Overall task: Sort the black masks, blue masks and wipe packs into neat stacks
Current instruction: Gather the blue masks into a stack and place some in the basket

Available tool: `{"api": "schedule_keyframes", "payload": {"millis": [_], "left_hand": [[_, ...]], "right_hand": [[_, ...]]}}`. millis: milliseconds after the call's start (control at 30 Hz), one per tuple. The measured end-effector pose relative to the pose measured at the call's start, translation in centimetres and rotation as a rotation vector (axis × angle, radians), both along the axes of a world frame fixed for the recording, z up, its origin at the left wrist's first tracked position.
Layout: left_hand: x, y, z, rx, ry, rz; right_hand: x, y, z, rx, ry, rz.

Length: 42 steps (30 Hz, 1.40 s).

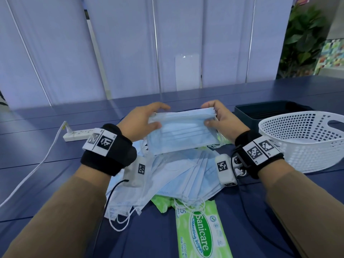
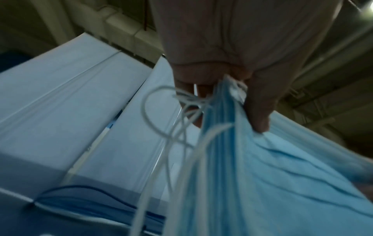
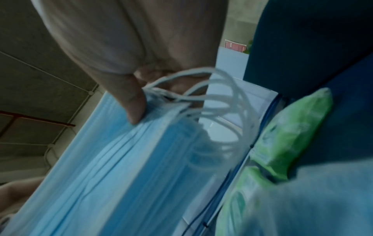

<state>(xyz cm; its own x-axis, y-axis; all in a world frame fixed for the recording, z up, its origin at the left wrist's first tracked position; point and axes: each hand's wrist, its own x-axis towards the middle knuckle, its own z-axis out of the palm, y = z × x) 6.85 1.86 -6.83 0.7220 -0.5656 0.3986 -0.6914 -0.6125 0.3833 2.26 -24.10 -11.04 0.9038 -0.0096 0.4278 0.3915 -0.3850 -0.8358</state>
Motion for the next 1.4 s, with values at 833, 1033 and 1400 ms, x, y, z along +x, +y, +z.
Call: {"api": "schedule_keyframes", "payload": {"millis": [833,1033,1400], "left_hand": [[-0.6,-0.7,-0.4,0.053,0.339,-0.141],[0.3,-3.0,-0.1,-0.588,0.628,-0.150],[2.1,-15.5,0.6,-0.708,1.049,-0.146]], "right_hand": [[-1.4,0.1,4.4,-0.098,0.181,0.030],[-0.8,-2.4,8.5,0.131,0.237,-0.111],[-0.8,-11.1,11.3,0.151,0.381,-0.440]]}}
